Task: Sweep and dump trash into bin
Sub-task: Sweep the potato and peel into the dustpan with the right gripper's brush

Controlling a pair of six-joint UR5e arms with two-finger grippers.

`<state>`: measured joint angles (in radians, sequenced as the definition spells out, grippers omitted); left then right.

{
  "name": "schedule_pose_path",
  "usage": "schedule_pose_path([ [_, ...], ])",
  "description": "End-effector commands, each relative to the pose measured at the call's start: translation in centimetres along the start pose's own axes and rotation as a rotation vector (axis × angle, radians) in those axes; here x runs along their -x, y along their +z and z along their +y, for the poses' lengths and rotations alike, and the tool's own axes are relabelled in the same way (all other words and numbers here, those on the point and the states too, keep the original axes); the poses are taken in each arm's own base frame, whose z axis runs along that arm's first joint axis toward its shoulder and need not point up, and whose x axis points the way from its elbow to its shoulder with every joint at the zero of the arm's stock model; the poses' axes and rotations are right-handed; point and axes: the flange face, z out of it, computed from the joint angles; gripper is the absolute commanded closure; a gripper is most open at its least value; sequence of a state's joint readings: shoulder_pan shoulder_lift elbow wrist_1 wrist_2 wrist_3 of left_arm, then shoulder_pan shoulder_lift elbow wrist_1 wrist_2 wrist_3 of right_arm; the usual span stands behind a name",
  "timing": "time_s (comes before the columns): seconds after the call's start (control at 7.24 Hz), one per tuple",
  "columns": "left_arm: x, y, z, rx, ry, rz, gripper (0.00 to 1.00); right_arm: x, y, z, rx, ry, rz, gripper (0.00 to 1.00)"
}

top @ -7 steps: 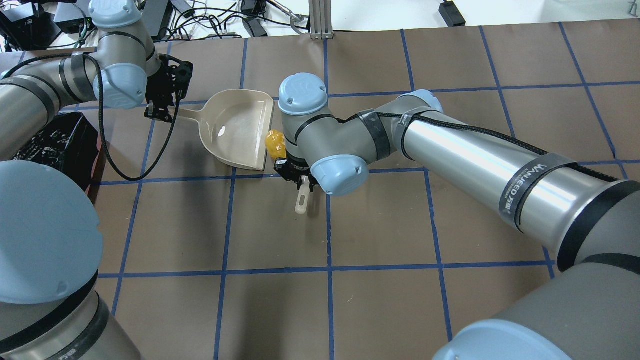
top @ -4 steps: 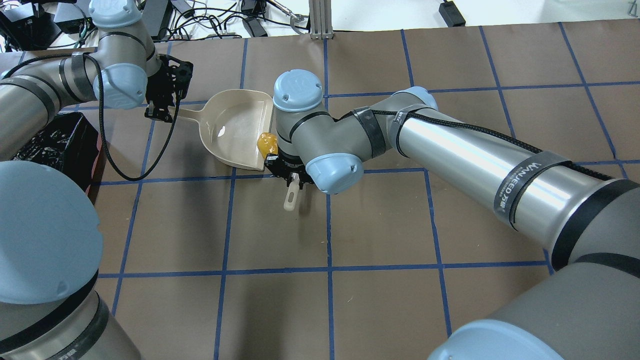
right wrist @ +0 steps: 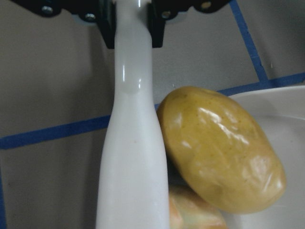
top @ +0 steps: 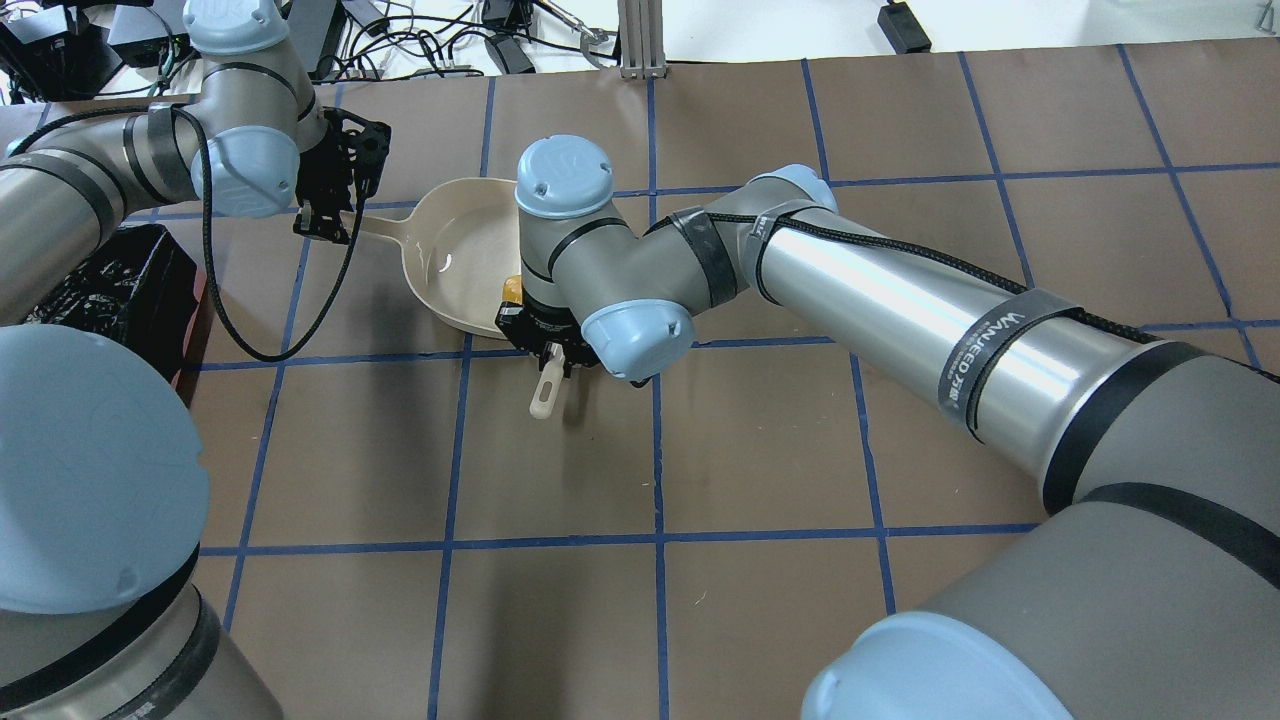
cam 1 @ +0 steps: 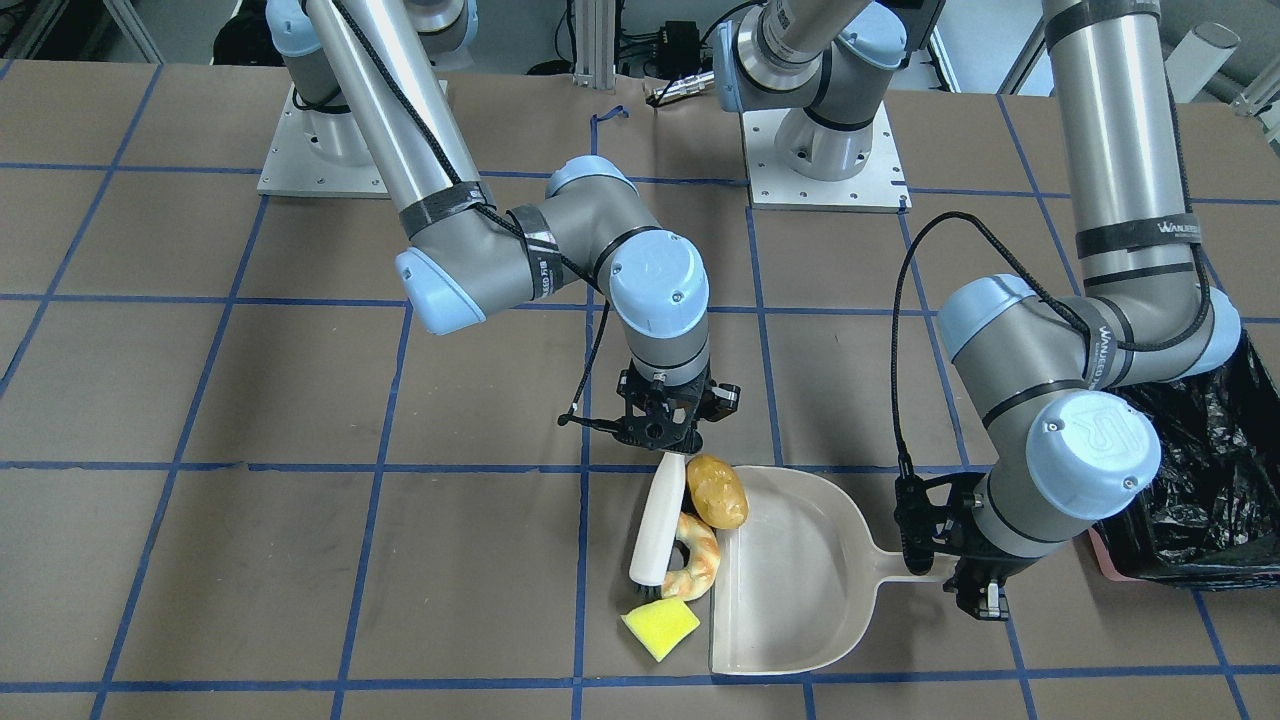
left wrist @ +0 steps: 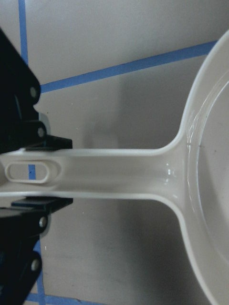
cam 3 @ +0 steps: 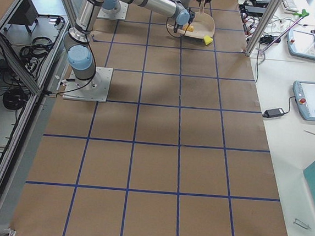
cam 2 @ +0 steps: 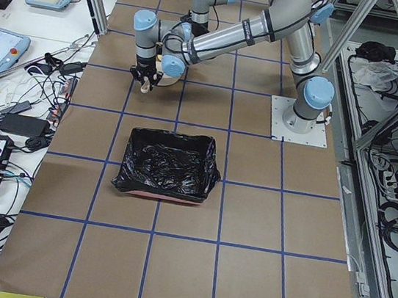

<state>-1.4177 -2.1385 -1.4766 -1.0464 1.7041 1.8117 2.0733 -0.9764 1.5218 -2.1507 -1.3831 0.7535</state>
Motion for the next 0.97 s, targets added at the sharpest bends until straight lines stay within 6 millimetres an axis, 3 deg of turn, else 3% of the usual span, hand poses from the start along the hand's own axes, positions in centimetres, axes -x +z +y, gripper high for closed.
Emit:
schedule_pose_path([
  [0.0,0.1,-0.2,0.0,0.001,0.001,-0.004,0.96,1.9,1.1,1.5,0.025,0.027,-0.017,1.0],
  [0.14,0.1,-0.2,0.0,0.001,0.001,-0.004,0.96,2.8,1.2,1.9,0.023,0.045,-0.023,1.0],
  [0.28,0.1,-0.2,-0.1,0.001,0.002,-0.004,0.96,3.9,0.1,2.1,0.029,0.05,-0.059,1.0],
  [0.69,0.1,-0.2,-0.1,0.001,0.002,-0.004,0.96,6.7,-1.1,4.8,0.062,0.067,-0.112,1.0],
  [0.83,0.1,-0.2,-0.1,0.001,0.004,-0.004,0.96,5.9,-1.3,4.3,0.044,0.032,-0.045,1.0],
])
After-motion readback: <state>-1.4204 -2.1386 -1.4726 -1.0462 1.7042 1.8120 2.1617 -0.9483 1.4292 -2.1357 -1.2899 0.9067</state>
